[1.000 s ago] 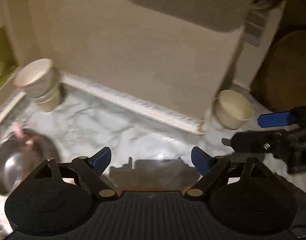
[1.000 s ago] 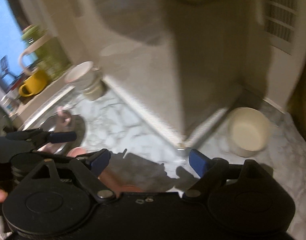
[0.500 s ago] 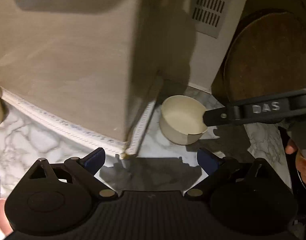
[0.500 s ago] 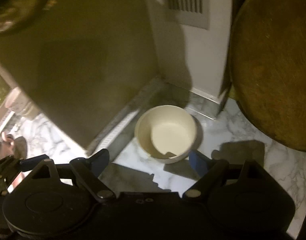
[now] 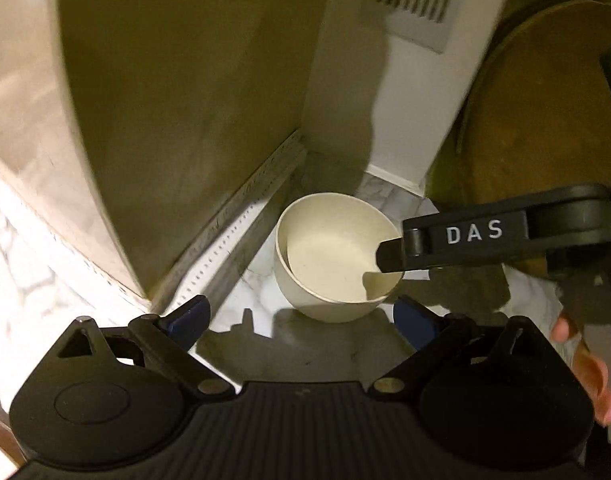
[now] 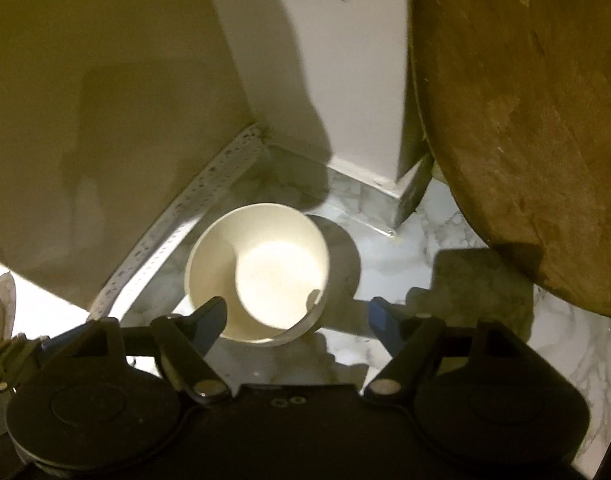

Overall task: Organize plates and bowls
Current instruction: 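Close both grippers on the rim of the cream bowl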

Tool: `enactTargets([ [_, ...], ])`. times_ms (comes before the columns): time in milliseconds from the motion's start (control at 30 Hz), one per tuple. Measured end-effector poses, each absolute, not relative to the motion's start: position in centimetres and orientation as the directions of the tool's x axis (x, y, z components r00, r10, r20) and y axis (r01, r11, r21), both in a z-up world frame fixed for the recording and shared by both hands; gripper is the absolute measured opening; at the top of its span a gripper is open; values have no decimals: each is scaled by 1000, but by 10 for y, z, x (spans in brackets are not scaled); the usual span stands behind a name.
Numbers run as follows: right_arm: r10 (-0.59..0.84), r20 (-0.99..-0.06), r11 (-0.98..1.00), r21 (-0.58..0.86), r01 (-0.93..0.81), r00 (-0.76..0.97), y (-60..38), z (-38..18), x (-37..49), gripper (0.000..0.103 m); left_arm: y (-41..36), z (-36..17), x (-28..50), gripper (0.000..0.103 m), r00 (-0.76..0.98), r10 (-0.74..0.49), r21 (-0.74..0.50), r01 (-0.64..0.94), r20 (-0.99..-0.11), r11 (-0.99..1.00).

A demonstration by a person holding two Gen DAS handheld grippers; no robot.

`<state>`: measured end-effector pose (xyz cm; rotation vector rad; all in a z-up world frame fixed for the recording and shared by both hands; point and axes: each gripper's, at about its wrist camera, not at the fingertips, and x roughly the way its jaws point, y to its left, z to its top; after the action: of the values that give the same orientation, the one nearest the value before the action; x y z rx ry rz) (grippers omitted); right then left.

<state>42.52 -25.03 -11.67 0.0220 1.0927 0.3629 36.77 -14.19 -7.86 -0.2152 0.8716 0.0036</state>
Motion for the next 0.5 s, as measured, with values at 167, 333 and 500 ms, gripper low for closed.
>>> enactTargets([
  [167,295,-872,940,192,-281,391,-252,-126,439,66,-146,-90,385,98,635,-68,-216,-159,-770,963],
  [333,291,-879,941,192,-280,376,-253,-137,453,53,-149,-97,399,93,638,-28,-204,-204,-769,958],
  [500,285,-881,941,183,-283,378,-252,-143,463,46,-144,-104,411,72,620,-5,-192,-236,-784,952],
])
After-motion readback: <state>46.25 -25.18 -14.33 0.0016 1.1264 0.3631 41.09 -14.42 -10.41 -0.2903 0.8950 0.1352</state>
